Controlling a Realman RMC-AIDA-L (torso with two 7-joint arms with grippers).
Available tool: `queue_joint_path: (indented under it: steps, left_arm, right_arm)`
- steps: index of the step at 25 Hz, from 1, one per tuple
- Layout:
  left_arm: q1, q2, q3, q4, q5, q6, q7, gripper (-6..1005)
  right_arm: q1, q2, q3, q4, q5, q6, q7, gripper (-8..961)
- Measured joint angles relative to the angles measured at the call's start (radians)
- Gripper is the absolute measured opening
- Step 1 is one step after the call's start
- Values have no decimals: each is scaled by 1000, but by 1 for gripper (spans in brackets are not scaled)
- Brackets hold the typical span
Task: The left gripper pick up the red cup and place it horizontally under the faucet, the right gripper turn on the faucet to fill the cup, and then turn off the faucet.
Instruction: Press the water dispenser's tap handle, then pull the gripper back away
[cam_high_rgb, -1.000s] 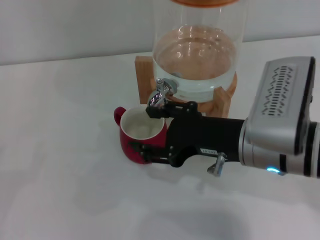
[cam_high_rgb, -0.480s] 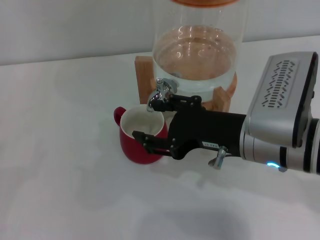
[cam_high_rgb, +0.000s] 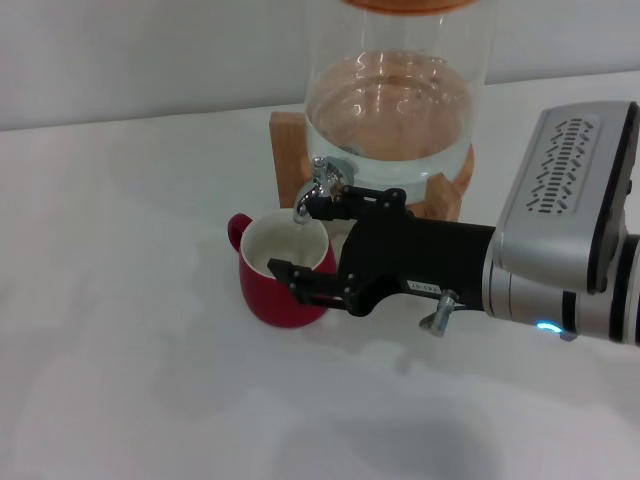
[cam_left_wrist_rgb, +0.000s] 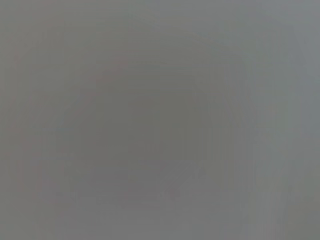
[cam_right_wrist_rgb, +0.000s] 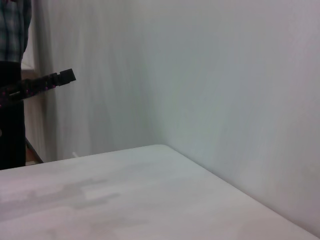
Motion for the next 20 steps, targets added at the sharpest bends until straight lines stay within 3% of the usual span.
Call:
queue_joint_path:
  steps: [20]
  left_arm:
    - [0,0,3,1,0,-3,0,781]
  right_arm:
    - [-17,-4,37,0,1,5,8,720]
